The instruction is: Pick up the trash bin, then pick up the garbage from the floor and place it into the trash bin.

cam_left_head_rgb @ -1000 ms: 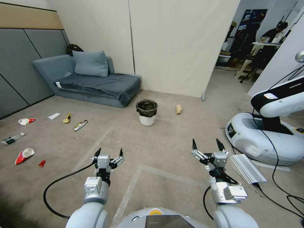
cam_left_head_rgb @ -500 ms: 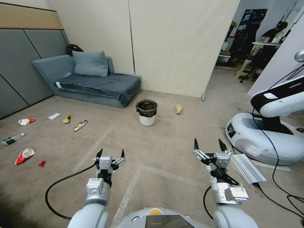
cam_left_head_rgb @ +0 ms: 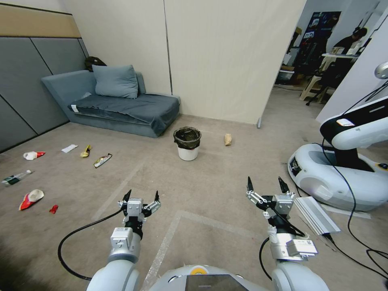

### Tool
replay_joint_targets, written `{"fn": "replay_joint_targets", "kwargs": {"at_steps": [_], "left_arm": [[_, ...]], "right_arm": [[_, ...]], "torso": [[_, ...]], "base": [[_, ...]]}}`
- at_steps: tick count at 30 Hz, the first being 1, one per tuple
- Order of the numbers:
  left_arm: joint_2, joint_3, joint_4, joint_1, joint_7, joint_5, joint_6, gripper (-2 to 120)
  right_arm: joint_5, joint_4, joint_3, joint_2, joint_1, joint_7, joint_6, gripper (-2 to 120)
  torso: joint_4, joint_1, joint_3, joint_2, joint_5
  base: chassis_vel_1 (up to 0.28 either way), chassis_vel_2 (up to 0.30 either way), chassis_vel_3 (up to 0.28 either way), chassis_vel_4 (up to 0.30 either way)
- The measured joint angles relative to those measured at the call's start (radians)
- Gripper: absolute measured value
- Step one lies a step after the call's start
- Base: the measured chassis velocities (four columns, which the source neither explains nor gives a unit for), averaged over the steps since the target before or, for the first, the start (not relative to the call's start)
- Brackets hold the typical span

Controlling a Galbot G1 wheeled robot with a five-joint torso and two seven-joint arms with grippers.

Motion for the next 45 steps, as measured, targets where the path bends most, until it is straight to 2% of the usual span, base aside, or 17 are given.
{"fn": "replay_joint_targets", "kwargs": {"at_steps": [36, 45], "left_arm": [[0.001, 0.001, 0.001, 0.001, 0.011, 0.007, -0.006, 100], [0.003, 0.002, 0.001, 0.002, 0.012, 0.008, -0.006, 100]], "right_arm": [[0.001, -0.001, 0.000, -0.001, 0.000, -0.003, 0.002, 100], [0.001, -0.001, 0.000, -0.001, 0.000, -0.003, 0.002, 100]], "torso": [[0.0001, 0.000, 0.000, 0.000, 0.0006], [0.0000, 0.000, 0.000, 0.000, -0.0003]], "base": [[-0.200, 0.201, 0.203, -0.197], [-0.208, 0.197, 0.202, -0.193]]}}
